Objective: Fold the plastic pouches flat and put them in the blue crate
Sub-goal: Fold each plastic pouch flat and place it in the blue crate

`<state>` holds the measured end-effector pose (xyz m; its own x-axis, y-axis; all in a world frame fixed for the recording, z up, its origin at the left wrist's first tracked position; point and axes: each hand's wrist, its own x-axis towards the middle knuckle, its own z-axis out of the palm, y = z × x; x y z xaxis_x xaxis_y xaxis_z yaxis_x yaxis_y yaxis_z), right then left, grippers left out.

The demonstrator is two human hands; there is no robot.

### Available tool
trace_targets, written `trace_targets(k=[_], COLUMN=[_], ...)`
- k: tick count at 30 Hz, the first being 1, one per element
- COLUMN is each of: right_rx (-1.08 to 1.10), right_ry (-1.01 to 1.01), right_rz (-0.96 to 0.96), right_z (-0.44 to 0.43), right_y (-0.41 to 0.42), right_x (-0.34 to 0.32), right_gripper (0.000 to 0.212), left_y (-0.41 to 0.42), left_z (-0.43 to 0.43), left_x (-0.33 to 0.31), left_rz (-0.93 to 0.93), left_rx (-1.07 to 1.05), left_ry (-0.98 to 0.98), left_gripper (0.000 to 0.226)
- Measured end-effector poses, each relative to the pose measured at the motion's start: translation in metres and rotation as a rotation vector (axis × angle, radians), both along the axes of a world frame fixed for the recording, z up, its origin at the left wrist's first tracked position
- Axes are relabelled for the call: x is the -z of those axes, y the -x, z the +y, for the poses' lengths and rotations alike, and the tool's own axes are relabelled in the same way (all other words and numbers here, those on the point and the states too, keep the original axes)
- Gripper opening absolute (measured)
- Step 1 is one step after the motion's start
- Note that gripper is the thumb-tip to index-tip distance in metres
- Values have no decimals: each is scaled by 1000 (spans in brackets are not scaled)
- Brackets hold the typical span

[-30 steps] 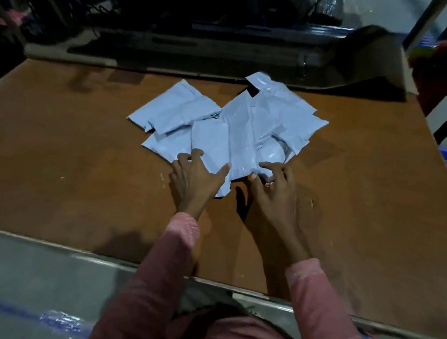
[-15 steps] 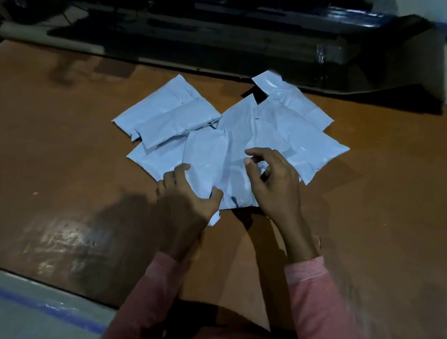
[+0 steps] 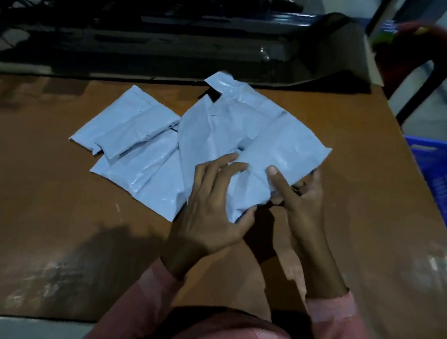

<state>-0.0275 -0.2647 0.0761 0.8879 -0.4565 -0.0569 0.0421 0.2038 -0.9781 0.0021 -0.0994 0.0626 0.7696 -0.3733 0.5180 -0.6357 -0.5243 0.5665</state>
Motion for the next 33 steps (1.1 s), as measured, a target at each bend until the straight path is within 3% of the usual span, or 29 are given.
trace_targets(k=[5,10,13,16,18,21,24,33], right_rx=[248,387,388,438,412,246,77,-61], right_ry=[-93,-59,206,857,1124,1251,1374,1317], right_rz=[77,234,345,396,343,258,295,415], right_z=[-38,-61,-66,-66,-59,-39,-29,-30], right_y=[62,108,129,144,147,144,142,135], right_x=[21,62,80,84,77,70,80,104], right_gripper=[56,66,56,53,48,41,45,51], left_y=[12,24,36,49,62,95,118,96], left_z=[-23,-31,-33,-31,-28,-31,-42,-47], left_x=[17,52,69,72,63,54,59,94], left_rz=[79,144,148,105,75,84,120,165], left_rx=[296,422,473,413,278,87,108,130], left_ry=[-90,-210,-262,-284,-320,-397,-484,-568], left_gripper=[65,67,66,67,62,58,63,67])
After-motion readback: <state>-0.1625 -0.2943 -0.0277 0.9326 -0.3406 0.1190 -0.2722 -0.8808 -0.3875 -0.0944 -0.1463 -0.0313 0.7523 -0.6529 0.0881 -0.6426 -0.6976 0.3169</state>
